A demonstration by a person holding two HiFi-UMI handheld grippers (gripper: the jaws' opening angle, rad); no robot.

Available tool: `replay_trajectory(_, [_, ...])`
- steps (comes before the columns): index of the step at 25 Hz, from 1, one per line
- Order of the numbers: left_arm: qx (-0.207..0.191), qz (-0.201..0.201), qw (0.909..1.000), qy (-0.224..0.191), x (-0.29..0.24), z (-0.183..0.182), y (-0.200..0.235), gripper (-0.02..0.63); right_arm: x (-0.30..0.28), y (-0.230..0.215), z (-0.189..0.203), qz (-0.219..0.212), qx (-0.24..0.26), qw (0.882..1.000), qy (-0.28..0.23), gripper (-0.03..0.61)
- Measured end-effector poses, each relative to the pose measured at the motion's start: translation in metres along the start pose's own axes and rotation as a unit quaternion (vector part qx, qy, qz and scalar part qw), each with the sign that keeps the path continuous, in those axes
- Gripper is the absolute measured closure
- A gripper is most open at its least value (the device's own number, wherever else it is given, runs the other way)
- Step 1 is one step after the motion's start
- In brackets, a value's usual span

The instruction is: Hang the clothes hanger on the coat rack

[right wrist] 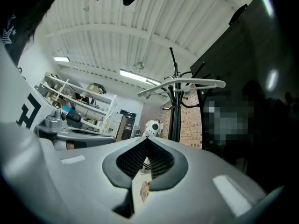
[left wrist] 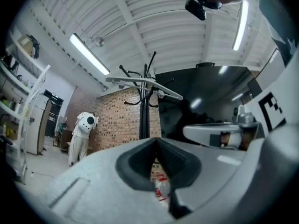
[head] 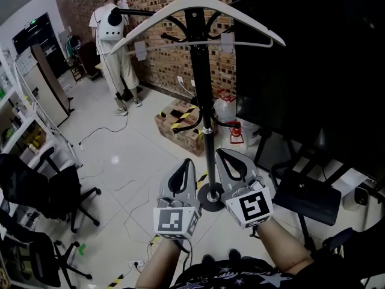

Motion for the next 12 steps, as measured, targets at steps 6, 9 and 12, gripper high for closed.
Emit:
replay_trajectory(6, [0.016, 0.000, 0.9995, 0.027, -0.003, 0.018, 0.004, 0.609, -0.004, 0.004, 0.015, -0.005, -0.004, 0.999, 0.031, 0.572])
replay_trajectory(9, [0.019, 0.003, 0.9994, 0.029, -0.004, 0.020, 0.002, 0.609, -0.004, 0.000, 0.024, 0.002, -0.008, 0.999, 0.043, 0.572])
replay_trajectory(12, [0.022, 0.005, 0.9993, 0.030, -0.003, 0.019, 0.002, 0.609, -0.004, 0.001, 0.024, 0.002, -0.008, 0.999, 0.047, 0.572])
Point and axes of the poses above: the fingertips, and each gripper's own axes: x backward along the fingers, y to its left, z out of its underside, the point moved 1 cm from there along x, backward along the fingers, and after that the axes turned 2 degrees about -x, right-handed, at the moved point
